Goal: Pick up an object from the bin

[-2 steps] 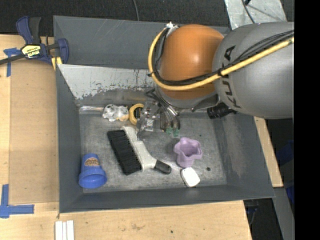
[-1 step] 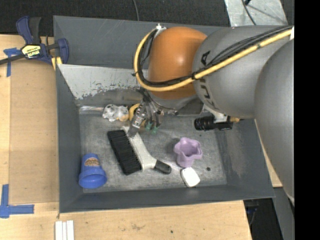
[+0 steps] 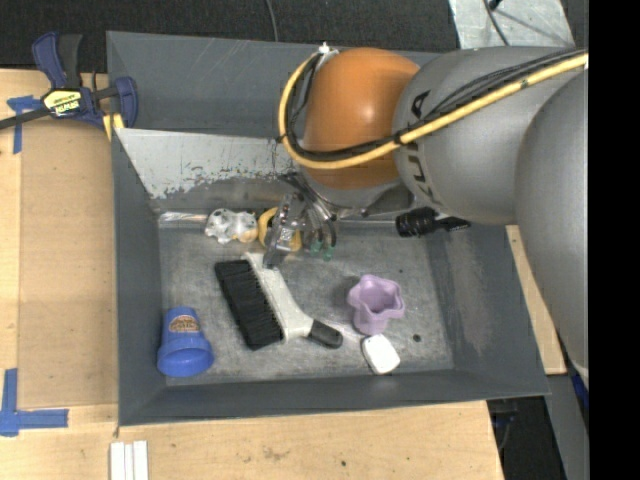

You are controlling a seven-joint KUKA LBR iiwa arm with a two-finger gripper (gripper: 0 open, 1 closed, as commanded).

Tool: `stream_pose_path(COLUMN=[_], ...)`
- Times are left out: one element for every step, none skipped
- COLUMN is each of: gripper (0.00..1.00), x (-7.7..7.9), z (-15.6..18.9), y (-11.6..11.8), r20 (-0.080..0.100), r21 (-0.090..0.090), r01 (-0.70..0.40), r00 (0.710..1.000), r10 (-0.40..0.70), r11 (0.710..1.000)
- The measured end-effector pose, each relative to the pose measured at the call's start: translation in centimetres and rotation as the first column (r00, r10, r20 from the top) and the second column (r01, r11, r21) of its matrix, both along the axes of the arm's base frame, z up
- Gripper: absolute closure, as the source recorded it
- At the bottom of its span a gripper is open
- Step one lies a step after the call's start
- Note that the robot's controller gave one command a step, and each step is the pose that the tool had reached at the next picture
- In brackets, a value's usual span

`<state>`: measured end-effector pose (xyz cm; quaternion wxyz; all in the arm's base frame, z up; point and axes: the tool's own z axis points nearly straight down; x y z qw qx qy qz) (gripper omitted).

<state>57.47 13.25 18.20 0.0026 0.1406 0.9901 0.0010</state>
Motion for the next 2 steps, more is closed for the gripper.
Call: stream_pose_path(gripper=[1.00, 1.00], x=[-0.4, -1.9], z=[-1.3, 3.0], y=[-1.4, -2.2], r20=[-0.002, -0.010], r21=[-0.002, -0.001], r01=[-0.249, -0.318], r00=[0.968, 0.948], r10=[0.249, 0.317], r11=[0.968, 0.948])
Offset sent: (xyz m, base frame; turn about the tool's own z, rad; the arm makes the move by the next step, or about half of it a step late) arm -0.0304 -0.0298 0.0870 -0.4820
